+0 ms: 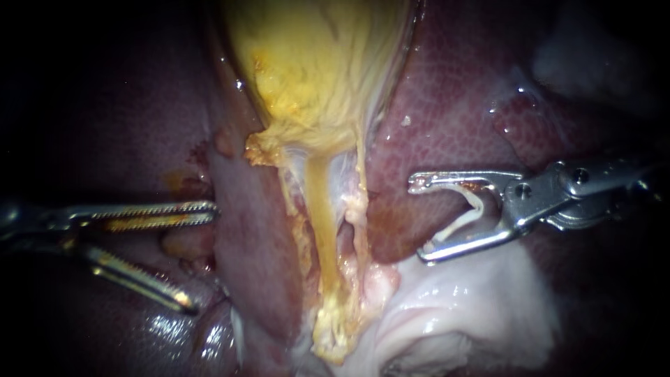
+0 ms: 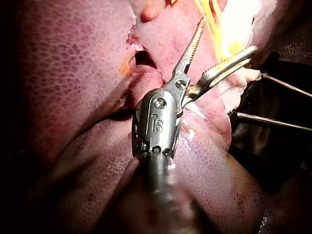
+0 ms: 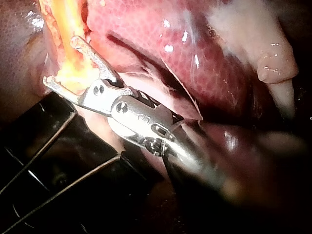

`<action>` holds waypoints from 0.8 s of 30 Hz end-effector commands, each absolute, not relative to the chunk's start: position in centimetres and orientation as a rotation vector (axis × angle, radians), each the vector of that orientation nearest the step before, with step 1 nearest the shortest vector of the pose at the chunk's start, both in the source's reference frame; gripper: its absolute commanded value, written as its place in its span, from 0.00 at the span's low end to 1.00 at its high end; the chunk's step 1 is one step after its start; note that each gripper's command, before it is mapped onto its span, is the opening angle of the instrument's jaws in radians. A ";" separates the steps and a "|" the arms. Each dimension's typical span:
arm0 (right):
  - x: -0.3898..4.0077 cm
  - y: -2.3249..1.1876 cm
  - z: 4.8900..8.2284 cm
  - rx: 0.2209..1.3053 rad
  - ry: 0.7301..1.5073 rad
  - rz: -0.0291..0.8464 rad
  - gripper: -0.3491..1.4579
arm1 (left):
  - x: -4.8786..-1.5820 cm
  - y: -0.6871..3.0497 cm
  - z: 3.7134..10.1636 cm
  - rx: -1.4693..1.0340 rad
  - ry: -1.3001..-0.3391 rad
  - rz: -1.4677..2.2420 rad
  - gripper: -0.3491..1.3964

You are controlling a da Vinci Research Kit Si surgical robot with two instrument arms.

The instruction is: Clipping first clip left tube

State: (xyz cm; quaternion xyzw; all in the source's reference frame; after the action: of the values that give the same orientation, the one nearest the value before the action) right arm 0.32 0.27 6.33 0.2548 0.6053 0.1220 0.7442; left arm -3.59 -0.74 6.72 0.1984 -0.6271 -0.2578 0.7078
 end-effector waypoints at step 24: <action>0.31 0.29 6.39 0.557 1.325 0.268 0.52 | -3.68 0.09 6.90 0.267 -1.375 -0.791 0.62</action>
State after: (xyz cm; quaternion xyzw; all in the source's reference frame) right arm 0.31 0.30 6.40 0.2553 0.6046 0.1236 0.7444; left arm -3.70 0.10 6.92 0.1196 -0.6169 -0.3534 0.6930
